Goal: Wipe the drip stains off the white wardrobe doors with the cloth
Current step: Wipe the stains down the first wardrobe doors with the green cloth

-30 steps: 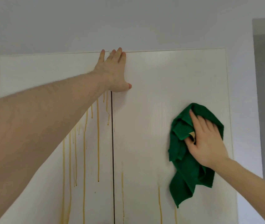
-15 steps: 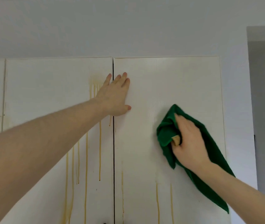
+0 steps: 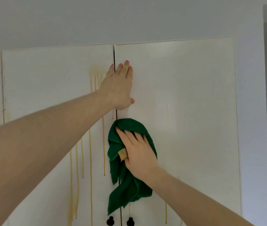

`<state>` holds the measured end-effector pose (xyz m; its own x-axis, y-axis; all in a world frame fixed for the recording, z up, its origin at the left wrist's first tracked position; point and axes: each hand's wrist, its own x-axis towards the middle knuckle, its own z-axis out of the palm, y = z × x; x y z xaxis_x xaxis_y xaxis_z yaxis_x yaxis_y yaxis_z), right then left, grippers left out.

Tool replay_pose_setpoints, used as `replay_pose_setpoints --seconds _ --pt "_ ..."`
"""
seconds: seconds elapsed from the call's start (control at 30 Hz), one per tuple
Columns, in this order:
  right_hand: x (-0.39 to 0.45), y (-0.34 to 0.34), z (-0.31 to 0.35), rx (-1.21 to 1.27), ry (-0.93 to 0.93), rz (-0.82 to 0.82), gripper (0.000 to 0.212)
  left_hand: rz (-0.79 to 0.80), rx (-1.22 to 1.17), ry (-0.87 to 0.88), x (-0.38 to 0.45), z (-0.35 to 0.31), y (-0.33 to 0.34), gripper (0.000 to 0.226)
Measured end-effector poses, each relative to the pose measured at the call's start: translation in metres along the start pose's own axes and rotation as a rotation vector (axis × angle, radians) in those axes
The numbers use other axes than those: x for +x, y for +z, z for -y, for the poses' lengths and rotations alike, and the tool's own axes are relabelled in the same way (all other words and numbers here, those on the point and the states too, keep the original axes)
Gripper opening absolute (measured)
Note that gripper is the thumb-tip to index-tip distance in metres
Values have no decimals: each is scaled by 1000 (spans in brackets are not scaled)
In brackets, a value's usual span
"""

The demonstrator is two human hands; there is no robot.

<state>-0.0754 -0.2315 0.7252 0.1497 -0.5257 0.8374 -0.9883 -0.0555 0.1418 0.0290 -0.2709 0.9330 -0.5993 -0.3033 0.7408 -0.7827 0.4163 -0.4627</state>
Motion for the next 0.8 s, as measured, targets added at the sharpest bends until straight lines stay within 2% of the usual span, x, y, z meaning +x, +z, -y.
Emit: replay_pose_setpoints --seconds 0.17,0.37,0.5,0.63,0.8 --pt "-25 -11 -37 -96 -34 -2 90 -1 -14 -8 0 0 0 112" --pt "-69 -54 -99 -251 106 9 99 -6 4 -9 -1 0 0 111" --pt "-97 -89 -149 -312 241 -60 83 -9 9 -11 -1 -1 0 111" --pt "-114 -121 -184 -322 382 -102 78 -10 28 -11 -3 -3 -2 110" --pt "-112 -137 -176 -212 438 -156 81 -29 8 -11 -10 -6 -5 105"
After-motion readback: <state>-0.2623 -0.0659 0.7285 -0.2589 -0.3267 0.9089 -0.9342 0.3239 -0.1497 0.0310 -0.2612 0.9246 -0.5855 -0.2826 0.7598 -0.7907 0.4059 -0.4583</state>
